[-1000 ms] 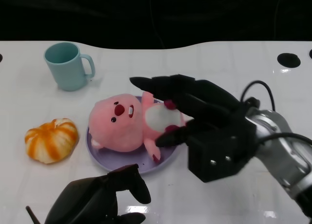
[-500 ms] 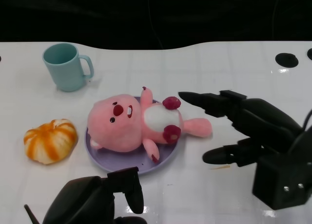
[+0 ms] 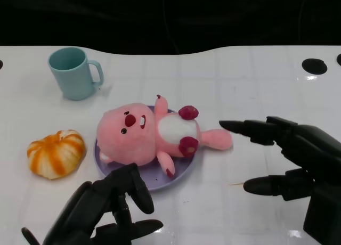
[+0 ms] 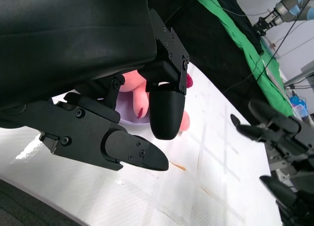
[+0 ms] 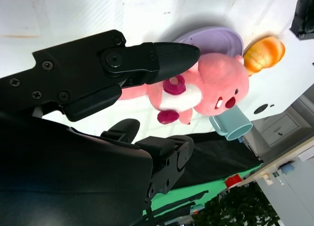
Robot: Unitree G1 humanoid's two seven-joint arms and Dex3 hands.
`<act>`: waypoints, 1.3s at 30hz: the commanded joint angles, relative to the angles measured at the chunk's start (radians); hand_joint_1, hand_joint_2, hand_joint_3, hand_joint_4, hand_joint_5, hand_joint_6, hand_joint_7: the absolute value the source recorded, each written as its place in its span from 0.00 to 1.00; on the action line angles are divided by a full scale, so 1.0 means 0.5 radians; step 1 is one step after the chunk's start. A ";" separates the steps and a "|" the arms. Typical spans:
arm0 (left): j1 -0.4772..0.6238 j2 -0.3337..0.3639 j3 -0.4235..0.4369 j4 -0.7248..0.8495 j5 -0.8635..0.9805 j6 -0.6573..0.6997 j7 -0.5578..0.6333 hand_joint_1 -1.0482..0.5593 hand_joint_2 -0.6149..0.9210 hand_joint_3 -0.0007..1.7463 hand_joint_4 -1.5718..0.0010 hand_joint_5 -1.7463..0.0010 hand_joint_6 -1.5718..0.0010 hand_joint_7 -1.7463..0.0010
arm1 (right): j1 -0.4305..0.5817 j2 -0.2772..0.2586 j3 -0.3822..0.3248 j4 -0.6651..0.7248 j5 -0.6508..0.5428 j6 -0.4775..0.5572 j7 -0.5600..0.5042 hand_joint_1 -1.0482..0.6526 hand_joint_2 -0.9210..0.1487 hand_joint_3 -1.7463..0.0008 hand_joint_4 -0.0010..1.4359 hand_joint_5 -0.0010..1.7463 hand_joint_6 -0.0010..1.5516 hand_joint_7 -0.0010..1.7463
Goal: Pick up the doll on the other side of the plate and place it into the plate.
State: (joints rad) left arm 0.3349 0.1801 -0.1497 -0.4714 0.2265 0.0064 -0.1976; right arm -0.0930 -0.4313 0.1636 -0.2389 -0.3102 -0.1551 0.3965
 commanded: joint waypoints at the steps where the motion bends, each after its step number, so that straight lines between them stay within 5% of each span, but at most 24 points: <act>1: -0.028 0.039 0.048 0.043 -0.085 -0.002 -0.038 0.42 0.99 0.01 0.54 0.00 0.67 0.00 | 0.061 0.031 -0.017 -0.075 0.024 0.059 -0.027 0.29 0.00 0.88 0.18 0.40 0.28 0.08; 14: -0.022 0.108 0.106 0.035 -0.246 -0.026 -0.112 0.40 0.99 0.01 0.53 0.00 0.67 0.00 | 0.083 0.133 0.028 0.058 -0.026 -0.067 -0.172 0.34 0.00 0.95 0.33 0.68 0.46 0.23; 17: -0.010 0.130 0.107 0.018 -0.247 -0.026 -0.127 0.40 0.99 0.01 0.52 0.00 0.67 0.00 | 0.087 0.142 0.019 0.076 -0.008 -0.081 -0.179 0.35 0.00 0.96 0.36 0.73 0.38 0.47; 22: 0.008 0.191 0.111 -0.011 -0.218 -0.002 -0.158 0.38 1.00 0.01 0.51 0.00 0.66 0.00 | 0.096 0.139 0.004 0.108 0.007 -0.128 -0.186 0.39 0.00 0.97 0.43 0.80 0.38 0.64; 25: 0.010 0.212 0.108 -0.028 -0.209 0.015 -0.169 0.37 1.00 0.01 0.51 0.00 0.66 0.00 | 0.094 0.132 0.001 0.126 0.021 -0.153 -0.171 0.42 0.01 0.98 0.48 0.80 0.40 0.65; 31: 0.011 0.276 0.097 -0.050 -0.182 0.038 -0.209 0.38 1.00 0.01 0.52 0.00 0.66 0.00 | 0.075 0.074 0.010 0.184 0.056 -0.201 -0.087 0.49 0.03 0.97 0.62 0.97 0.55 0.62; 32: 0.011 0.282 0.096 -0.050 -0.179 0.034 -0.212 0.38 1.00 0.01 0.52 0.00 0.66 0.00 | 0.071 0.063 0.014 0.189 0.066 -0.204 -0.063 0.50 0.04 0.95 0.62 0.98 0.57 0.62; 33: 0.013 0.284 0.095 -0.050 -0.180 0.033 -0.214 0.38 1.00 0.01 0.52 0.00 0.65 0.00 | 0.066 0.049 0.018 0.193 0.070 -0.204 -0.038 0.50 0.26 0.66 0.63 0.99 0.57 0.65; 35: 0.017 0.287 0.091 -0.049 -0.180 0.031 -0.214 0.39 1.00 0.00 0.52 0.00 0.65 0.00 | 0.063 0.030 0.025 0.196 0.073 -0.196 -0.001 0.49 0.51 0.34 0.64 1.00 0.59 0.69; 39: 0.025 0.290 0.085 -0.036 -0.158 -0.010 -0.198 0.39 1.00 0.01 0.52 0.00 0.66 0.00 | 0.068 0.005 0.033 0.179 0.053 -0.151 0.051 0.47 0.57 0.22 0.64 1.00 0.56 0.76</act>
State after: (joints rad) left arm 0.3406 0.3084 -0.1094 -0.4848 0.1361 0.0140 -0.2937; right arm -0.0512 -0.4048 0.1787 -0.1467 -0.2871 -0.2442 0.4071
